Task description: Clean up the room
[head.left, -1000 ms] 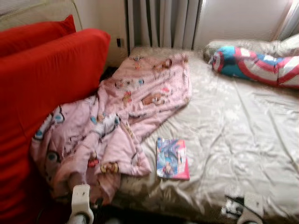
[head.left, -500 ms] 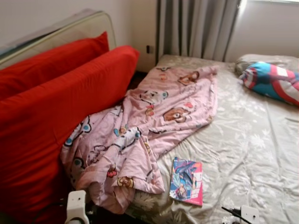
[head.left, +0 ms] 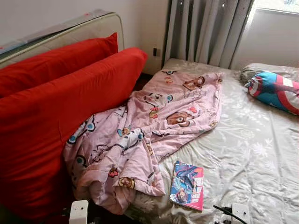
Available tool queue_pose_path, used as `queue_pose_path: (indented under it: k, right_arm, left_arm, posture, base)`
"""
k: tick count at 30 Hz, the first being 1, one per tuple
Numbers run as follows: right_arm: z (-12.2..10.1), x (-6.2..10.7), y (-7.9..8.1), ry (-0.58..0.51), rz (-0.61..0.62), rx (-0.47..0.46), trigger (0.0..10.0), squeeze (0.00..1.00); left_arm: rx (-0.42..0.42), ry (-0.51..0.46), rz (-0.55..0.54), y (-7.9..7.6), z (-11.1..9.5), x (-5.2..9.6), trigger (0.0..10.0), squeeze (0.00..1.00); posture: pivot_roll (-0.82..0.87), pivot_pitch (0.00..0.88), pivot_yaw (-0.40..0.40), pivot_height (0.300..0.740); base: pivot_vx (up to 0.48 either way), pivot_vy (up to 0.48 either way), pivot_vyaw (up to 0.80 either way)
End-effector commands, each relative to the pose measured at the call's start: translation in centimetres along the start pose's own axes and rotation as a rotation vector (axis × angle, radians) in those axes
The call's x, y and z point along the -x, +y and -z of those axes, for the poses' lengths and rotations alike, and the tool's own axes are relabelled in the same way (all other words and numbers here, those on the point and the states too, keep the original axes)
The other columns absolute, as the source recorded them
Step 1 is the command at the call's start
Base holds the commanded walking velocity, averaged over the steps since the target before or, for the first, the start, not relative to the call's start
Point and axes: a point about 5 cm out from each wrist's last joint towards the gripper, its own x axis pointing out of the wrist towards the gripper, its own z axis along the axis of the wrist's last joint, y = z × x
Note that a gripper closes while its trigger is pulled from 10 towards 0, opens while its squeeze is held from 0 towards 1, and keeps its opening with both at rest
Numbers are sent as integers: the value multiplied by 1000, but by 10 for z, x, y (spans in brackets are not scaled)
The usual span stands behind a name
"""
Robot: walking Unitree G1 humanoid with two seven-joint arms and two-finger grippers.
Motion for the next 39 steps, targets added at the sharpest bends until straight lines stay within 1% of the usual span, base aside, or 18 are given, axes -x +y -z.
queue_pose_path:
  k: [1,4,7,11,14,16,17,19,21,25,26,29,30,31,32,34,37,39]
  right_arm:
    - [4,1,-1,14,-3,23,10000,0]
    - [4,1,-3,9,-2,19,10000,0]
    - [3,1,-3,18,-5,39,10000,0]
    - [2,0,-2,20,-22,78,10000,0]
    - [-5,-1,2,-3,-77,48,10000,0]
    - [-7,-1,4,-5,-103,98,10000,0]
    - [-9,-1,6,-4,-124,143,10000,0]
    - [-10,-1,7,-5,-140,163,10000,0]
    - [2,2,-4,7,-124,132,10000,0]
    - [4,2,-3,13,-125,135,10000,0]
    - [5,2,-3,15,-120,121,10000,0]
    - [7,2,-2,21,-111,64,10000,0]
    - [9,2,-1,21,-101,2,10000,0]
    - [9,2,-1,21,-101,2,10000,0]
    - [12,3,1,24,-88,-50,10000,0]
    - [15,3,2,31,-83,-57,10000,0]
    - [19,4,3,46,-71,-32,10000,0]
    - [20,4,3,53,-59,-71,10000,0]
  left_arm:
    - [-17,40,-4,4,7,1,10000,0]
    - [-12,41,-12,5,7,2,10000,0]
    - [-11,48,-17,7,8,2,10000,0]
    - [-34,58,-10,5,8,2,10000,0]
    - [-68,58,3,5,7,1,10000,0]
    - [-82,58,10,5,6,1,10000,0]
    - [-99,60,15,5,6,1,10000,0]
    - [-111,63,17,6,6,1,10000,0]
    - [-81,58,1,8,5,1,10000,0]
    - [-61,53,-5,9,5,1,10000,0]
    - [-59,54,-6,9,6,1,10000,0]
    - [-50,55,-11,9,6,1,10000,0]
    - [-38,55,-15,8,7,2,10000,0]
    - [-38,55,-15,8,7,2,10000,0]
    - [-29,56,-18,8,8,2,10000,0]
    - [-26,60,-17,8,9,2,10000,0]
    - [-26,68,-15,8,10,2,10000,0]
    - [-30,70,-11,10,11,3,10000,0]
  posture:
    - [68,0,-26,740]
    - [68,0,-21,740]
    - [69,0,-18,740]
    - [74,0,-15,740]
    - [76,0,-13,740]
    - [76,0,-13,740]
    - [73,0,-10,740]
    - [72,0,-11,740]
    - [81,0,-12,740]
    - [80,0,-11,740]
    - [84,0,-14,740]
    - [90,0,-21,740]
    - [93,0,-25,740]
    - [93,0,-25,740]
    - [89,0,-24,740]
    - [85,0,-23,740]
    - [78,0,-18,740]
    - [69,0,-11,740]
  base:
    - [0,0,0]
    - [0,0,500]
    - [0,0,800]
    - [0,0,800]
    - [0,0,569]
    - [0,0,688]
    - [0,0,800]
    - [0,0,800]
    - [0,0,800]
    - [0,0,800]
    - [0,0,800]
    - [0,0,800]
    - [0,0,800]
    - [0,0,800]
    - [0,0,800]
    - [0,0,800]
    - [0,0,625]
    - [0,0,0]
